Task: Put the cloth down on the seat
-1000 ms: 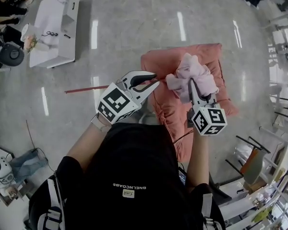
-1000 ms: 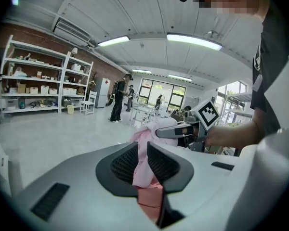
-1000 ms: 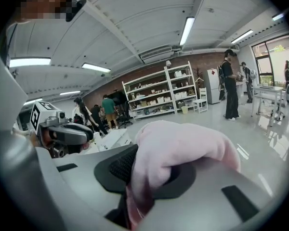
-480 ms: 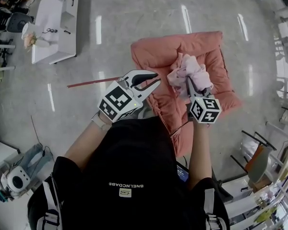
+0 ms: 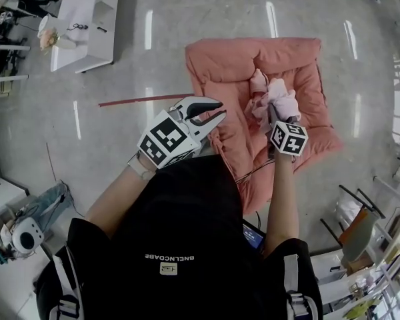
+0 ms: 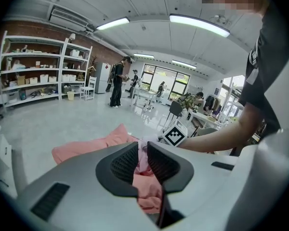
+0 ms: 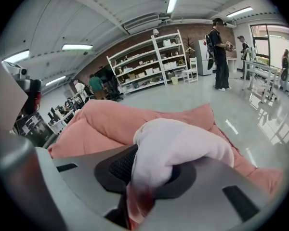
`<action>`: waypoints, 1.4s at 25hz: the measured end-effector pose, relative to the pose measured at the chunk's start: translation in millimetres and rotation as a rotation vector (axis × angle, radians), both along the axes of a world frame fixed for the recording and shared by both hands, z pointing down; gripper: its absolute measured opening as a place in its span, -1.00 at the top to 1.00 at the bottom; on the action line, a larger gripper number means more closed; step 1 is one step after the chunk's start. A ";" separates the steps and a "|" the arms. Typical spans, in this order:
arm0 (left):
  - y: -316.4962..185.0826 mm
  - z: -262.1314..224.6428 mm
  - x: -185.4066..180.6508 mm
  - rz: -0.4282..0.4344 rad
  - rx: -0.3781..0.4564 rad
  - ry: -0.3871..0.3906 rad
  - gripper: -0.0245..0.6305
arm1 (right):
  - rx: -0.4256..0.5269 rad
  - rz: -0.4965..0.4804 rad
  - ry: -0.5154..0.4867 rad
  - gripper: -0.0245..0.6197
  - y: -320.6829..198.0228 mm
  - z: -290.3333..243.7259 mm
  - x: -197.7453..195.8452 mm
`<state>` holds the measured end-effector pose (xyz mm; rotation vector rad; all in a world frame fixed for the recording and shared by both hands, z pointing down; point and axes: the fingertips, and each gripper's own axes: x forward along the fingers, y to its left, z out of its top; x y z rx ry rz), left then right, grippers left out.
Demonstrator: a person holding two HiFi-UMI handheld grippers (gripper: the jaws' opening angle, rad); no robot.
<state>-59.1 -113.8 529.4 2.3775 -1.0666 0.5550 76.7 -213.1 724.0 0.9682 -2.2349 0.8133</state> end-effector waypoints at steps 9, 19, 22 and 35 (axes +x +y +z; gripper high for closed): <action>16.5 19.8 -2.6 -0.042 -0.047 -0.014 0.78 | -0.091 0.013 0.081 0.60 -15.5 87.2 11.2; 38.7 41.3 -5.6 -0.092 -0.086 -0.014 0.78 | -0.190 0.008 0.208 0.51 -15.6 154.0 16.6; 45.8 42.3 -7.6 -0.084 -0.099 -0.015 0.78 | -0.224 -0.003 0.251 0.42 -13.6 164.4 15.7; 46.7 39.9 -16.5 -0.092 -0.098 -0.009 0.75 | -0.206 0.056 0.420 -0.09 -11.6 163.3 36.4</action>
